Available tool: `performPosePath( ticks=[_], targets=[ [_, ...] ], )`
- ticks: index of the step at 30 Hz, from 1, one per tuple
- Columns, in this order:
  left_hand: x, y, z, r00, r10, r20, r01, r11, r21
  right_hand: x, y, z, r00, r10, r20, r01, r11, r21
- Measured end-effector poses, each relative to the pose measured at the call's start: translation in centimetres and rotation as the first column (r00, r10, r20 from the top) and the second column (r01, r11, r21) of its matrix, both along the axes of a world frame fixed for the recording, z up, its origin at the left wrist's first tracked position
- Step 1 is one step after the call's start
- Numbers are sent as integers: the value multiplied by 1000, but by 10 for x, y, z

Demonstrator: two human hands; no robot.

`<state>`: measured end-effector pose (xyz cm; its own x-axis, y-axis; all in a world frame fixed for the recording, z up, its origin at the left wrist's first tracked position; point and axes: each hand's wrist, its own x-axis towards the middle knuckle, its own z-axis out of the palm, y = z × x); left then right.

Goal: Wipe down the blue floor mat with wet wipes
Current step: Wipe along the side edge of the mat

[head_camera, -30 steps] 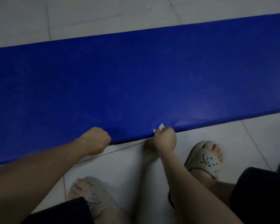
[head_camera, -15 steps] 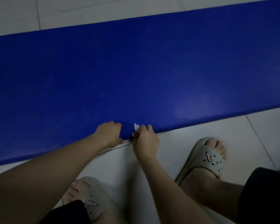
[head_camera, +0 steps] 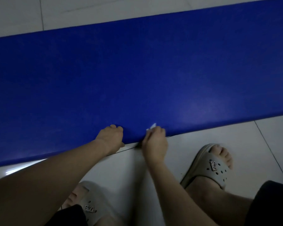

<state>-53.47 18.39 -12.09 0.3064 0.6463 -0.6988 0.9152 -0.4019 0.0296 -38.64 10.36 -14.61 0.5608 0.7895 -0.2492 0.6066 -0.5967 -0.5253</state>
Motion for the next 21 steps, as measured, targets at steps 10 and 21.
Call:
performPosePath(
  ticks=[10, 21],
  targets=[
    [3, 0, 4, 1000, 14, -9, -14, 1000, -16, 96, 2, 8, 961, 189, 200, -192, 981, -6],
    [4, 0, 3, 1000, 11, -21, -11, 1000, -1, -6, -11, 1, 965, 258, 48, -261, 964, 50]
  ],
)
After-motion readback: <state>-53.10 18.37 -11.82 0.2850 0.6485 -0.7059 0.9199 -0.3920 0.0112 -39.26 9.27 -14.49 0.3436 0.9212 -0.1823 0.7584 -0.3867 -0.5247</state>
